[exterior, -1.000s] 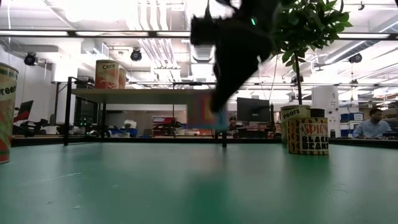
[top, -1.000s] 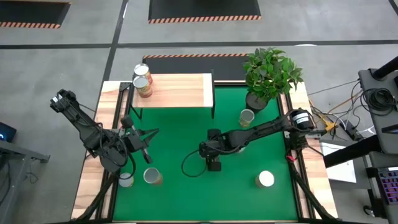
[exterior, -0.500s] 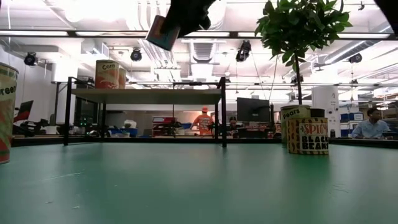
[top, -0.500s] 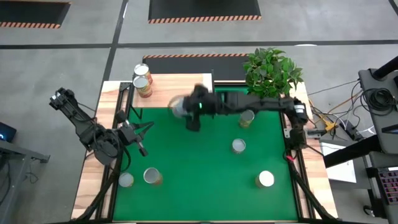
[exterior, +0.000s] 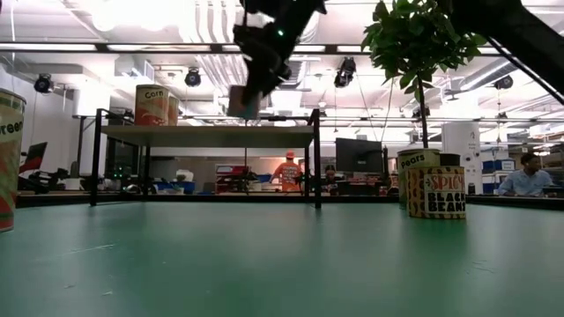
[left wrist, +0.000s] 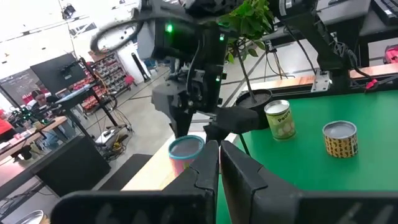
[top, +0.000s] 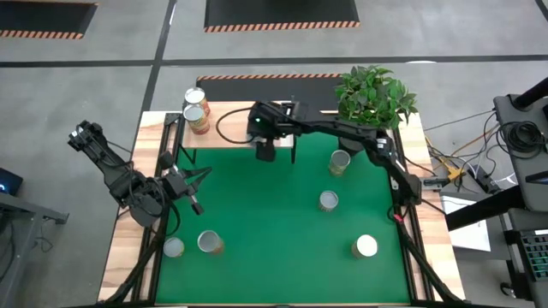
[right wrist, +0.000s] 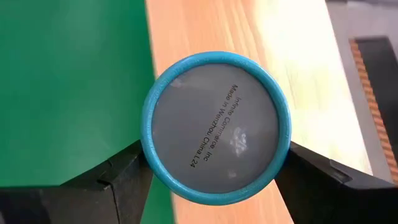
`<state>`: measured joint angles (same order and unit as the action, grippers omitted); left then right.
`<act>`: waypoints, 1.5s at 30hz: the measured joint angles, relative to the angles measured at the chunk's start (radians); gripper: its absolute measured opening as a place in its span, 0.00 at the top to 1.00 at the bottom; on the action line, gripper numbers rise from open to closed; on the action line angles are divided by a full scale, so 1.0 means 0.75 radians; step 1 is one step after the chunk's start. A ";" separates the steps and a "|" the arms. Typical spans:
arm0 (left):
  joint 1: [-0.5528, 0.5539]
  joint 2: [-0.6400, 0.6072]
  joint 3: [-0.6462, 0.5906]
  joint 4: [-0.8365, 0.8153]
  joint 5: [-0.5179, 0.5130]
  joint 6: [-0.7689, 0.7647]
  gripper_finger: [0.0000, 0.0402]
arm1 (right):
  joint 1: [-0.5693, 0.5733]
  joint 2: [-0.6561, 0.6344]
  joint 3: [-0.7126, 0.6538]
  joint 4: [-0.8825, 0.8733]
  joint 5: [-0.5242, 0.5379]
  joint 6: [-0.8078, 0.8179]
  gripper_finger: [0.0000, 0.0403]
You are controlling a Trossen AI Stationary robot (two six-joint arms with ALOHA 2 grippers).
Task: Pick and place cans onto a shelf
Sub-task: Put the pink can on the shelf
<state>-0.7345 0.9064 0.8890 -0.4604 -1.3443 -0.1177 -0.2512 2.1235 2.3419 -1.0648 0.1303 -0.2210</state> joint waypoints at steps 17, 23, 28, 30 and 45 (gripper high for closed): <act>0.000 0.003 -0.002 0.000 0.001 0.000 1.00 | -0.065 -0.011 -0.008 -0.208 -0.015 0.071 0.25; 0.000 0.003 -0.002 0.000 0.001 0.000 1.00 | -0.067 -0.011 -0.008 -0.209 -0.010 0.071 0.18; 0.000 0.003 -0.002 -0.001 0.001 0.000 1.00 | -0.067 -0.011 -0.008 -0.208 -0.009 0.062 0.13; 0.000 0.003 -0.002 0.000 0.001 0.000 1.00 | -0.067 -0.010 -0.008 -0.208 0.001 0.061 0.12; 0.000 0.004 -0.002 -0.001 0.001 0.000 1.00 | -0.026 -0.174 0.018 -0.264 0.006 0.165 0.12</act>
<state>-0.7344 0.9092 0.8879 -0.4611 -1.3432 -0.1177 -0.2708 1.9930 2.3550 -1.2628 0.1347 -0.0974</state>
